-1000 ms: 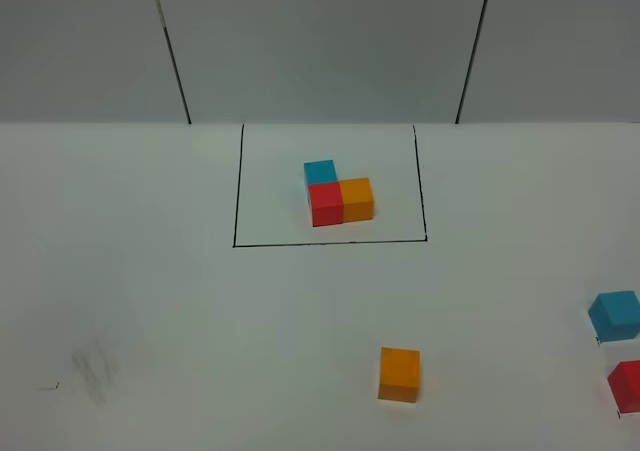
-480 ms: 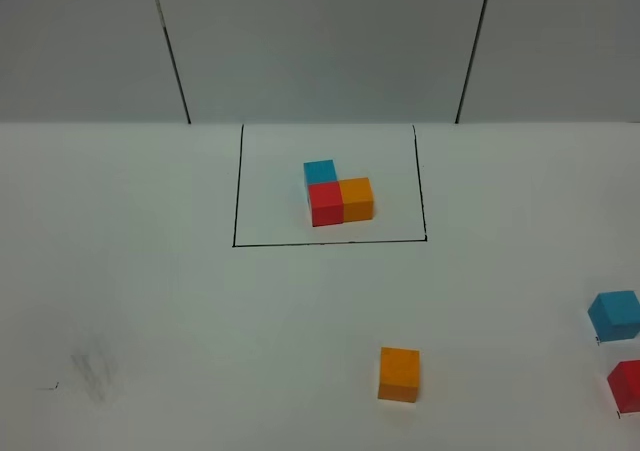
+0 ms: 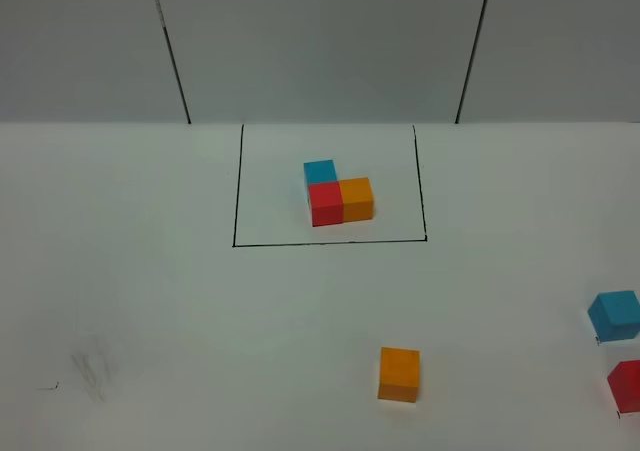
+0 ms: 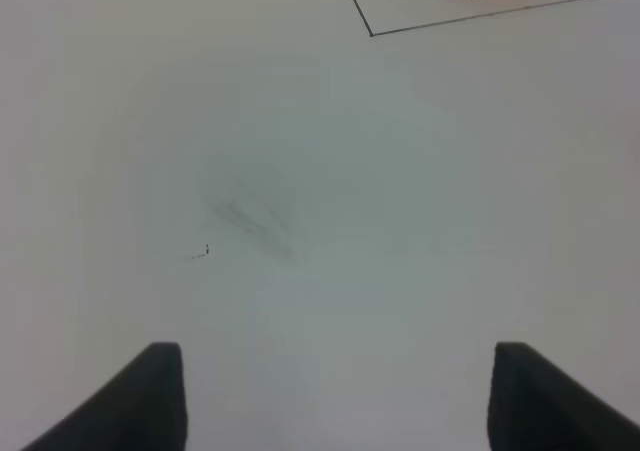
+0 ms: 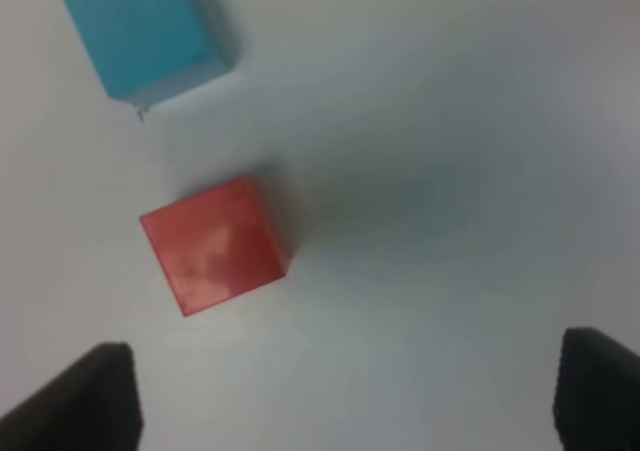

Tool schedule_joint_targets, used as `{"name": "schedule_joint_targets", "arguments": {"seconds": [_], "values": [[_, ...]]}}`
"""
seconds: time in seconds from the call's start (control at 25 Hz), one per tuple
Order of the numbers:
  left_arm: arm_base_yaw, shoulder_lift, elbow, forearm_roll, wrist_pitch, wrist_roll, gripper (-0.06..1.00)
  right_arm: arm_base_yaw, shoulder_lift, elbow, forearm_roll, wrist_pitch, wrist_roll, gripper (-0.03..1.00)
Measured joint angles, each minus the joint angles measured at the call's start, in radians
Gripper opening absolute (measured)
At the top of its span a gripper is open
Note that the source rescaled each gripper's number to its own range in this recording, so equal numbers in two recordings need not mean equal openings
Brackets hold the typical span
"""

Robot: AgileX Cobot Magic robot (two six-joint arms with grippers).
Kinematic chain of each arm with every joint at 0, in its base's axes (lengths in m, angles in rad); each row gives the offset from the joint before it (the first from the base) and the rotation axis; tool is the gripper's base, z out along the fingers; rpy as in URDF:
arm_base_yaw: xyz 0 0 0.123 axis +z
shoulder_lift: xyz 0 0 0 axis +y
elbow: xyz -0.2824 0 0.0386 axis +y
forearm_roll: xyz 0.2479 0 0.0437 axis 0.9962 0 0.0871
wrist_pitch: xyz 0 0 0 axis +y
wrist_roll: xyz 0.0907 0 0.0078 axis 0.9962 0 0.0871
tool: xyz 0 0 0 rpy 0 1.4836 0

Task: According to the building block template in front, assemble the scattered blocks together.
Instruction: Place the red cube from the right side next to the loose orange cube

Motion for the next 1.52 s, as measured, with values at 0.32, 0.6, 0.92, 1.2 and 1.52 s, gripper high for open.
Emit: {"name": "schedule_joint_targets", "arguments": {"seconds": [0.32, 0.6, 0.92, 1.2, 1.52], "values": [[0.0, 0.0, 0.0, 0.0, 0.0, -0.001, 0.53, 0.046, 0.073, 0.053, -0.006, -0.075, 0.0, 0.76], [0.0, 0.0, 0.0, 0.0, 0.0, -0.001, 0.53, 0.236, 0.164, 0.062, -0.059, -0.156, -0.001, 0.76], [0.0, 0.0, 0.0, 0.0, 0.0, -0.001, 0.53, 0.244, 0.3, 0.062, -0.059, -0.218, -0.001, 0.76], [0.0, 0.0, 0.0, 0.0, 0.0, -0.001, 0.53, 0.244, 0.331, 0.061, -0.07, -0.298, -0.001, 0.76], [0.0, 0.0, 0.0, 0.0, 0.0, -0.001, 0.53, 0.209, 0.348, 0.061, -0.096, -0.297, -0.001, 0.76]]}}
